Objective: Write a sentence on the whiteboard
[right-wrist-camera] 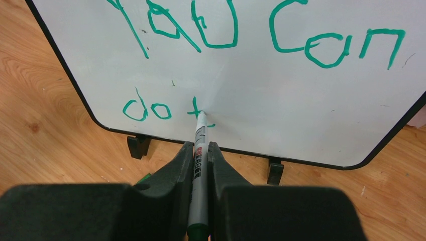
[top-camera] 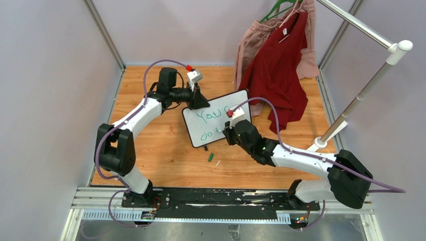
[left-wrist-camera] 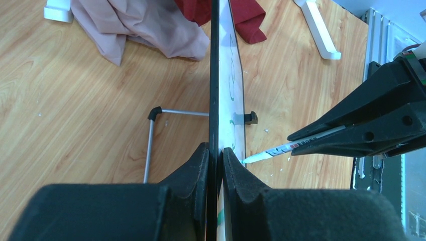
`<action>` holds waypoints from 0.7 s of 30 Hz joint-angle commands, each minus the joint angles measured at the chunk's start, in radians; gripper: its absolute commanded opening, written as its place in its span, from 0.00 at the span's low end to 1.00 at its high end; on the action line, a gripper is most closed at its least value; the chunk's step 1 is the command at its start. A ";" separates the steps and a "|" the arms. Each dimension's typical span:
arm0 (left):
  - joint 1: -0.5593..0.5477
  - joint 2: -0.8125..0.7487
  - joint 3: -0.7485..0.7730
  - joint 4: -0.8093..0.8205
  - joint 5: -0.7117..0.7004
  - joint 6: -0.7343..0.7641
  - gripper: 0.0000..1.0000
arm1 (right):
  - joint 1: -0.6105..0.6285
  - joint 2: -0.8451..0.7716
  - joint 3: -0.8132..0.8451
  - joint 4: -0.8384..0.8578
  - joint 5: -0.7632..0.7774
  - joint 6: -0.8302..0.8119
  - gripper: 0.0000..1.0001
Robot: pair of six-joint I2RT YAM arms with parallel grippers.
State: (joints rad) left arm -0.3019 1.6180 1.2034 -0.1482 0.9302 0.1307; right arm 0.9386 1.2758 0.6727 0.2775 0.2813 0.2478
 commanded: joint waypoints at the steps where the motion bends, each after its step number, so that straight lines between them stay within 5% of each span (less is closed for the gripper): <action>1: -0.009 -0.020 -0.015 0.016 -0.012 0.038 0.00 | -0.028 -0.029 -0.020 0.018 0.041 0.002 0.00; 10: -0.009 -0.021 -0.016 0.016 -0.013 0.040 0.00 | -0.029 -0.146 -0.073 0.085 -0.019 -0.020 0.00; 21: -0.009 -0.021 -0.015 0.015 -0.014 0.040 0.00 | -0.040 -0.104 -0.030 0.102 -0.014 -0.027 0.00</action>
State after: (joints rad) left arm -0.3046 1.6180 1.2030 -0.1497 0.9310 0.1307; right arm 0.9150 1.1576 0.6098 0.3439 0.2684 0.2337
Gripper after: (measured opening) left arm 0.170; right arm 0.148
